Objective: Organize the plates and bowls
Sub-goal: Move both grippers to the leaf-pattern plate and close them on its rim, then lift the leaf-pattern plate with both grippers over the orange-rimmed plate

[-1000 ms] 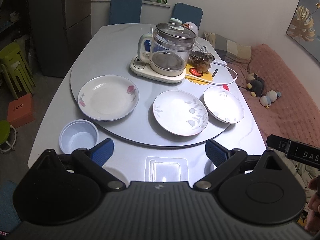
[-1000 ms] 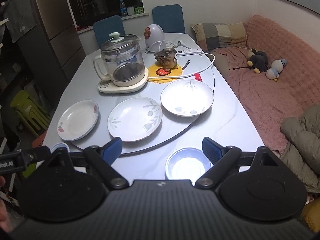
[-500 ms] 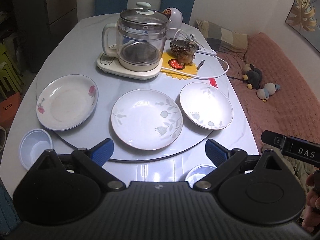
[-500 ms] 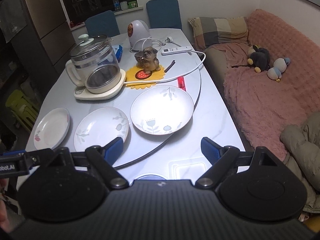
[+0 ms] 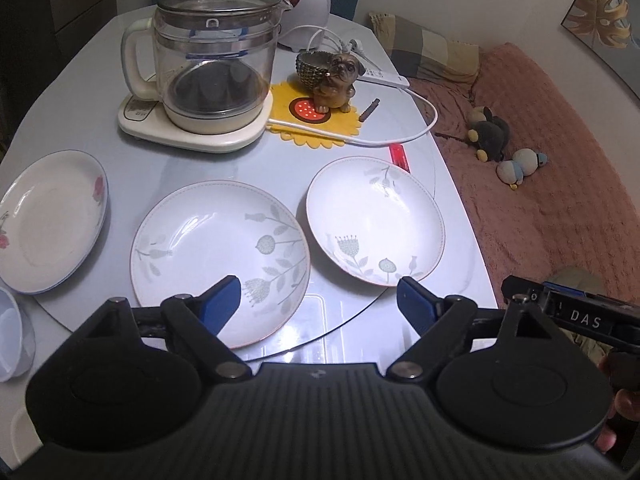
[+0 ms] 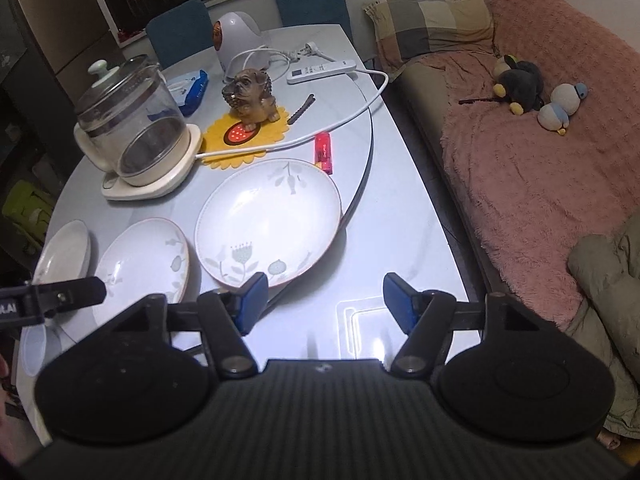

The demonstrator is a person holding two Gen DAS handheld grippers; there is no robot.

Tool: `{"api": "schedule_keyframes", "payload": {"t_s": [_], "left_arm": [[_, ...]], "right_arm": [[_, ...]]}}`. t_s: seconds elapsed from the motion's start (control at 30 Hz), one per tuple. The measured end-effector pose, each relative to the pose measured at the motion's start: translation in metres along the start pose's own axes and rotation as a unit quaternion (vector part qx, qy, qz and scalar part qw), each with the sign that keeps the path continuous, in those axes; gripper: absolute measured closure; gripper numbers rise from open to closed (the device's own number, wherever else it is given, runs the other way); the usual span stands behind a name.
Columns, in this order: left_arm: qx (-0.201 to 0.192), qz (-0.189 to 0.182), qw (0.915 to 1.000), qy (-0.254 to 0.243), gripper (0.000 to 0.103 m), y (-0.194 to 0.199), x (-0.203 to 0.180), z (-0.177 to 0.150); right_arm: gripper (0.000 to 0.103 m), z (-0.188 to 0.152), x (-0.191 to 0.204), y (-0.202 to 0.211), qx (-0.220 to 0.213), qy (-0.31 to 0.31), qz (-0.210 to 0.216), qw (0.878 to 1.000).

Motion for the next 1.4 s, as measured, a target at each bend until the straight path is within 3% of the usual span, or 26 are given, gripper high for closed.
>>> {"api": "schedule_keyframes", "payload": {"t_s": [0.1,0.3,0.53,0.7,0.77,0.97,1.4], "left_arm": [[-0.006,-0.006,0.9998,-0.018,0.03,-0.019,-0.004,0.016],[-0.007,-0.015,0.9991,-0.039,0.041,-0.07,-0.004,0.049],[0.021,-0.023,0.9979,-0.057,0.054,-0.134,-0.004,0.063],[0.045,-0.025,0.9971,-0.056,0.069,-0.169,0.0,0.065],[0.049,-0.018,0.9967,-0.062,0.071,-0.178,0.002,0.066],[0.065,-0.015,0.9963,-0.055,0.077,-0.199,0.008,0.068],[0.101,-0.031,0.9941,-0.025,0.079,-0.221,0.01,0.058]], "right_arm": [[0.036,0.007,-0.006,-0.017,-0.003,0.002,-0.004,1.0],[0.038,0.021,-0.016,-0.063,0.01,0.005,0.011,1.0],[0.061,0.022,-0.024,-0.109,0.037,-0.016,0.024,0.999],[0.074,0.02,-0.024,-0.131,0.056,-0.031,0.028,0.998],[0.081,0.018,-0.023,-0.139,0.067,-0.028,0.027,0.997],[0.09,0.017,-0.018,-0.153,0.077,-0.021,0.03,0.996],[0.089,0.022,-0.026,-0.166,0.088,-0.055,0.059,0.993]]}}
Point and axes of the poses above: each gripper's, at about its wrist camera, not at the fingertips, and y roughly against the way its jaws point, x to its left, z to its top, the point moved 3 cm from there along -y, roughly the way its jaws point, and after that the axes turned 7 degrees about -x, right-handed, at the moved point
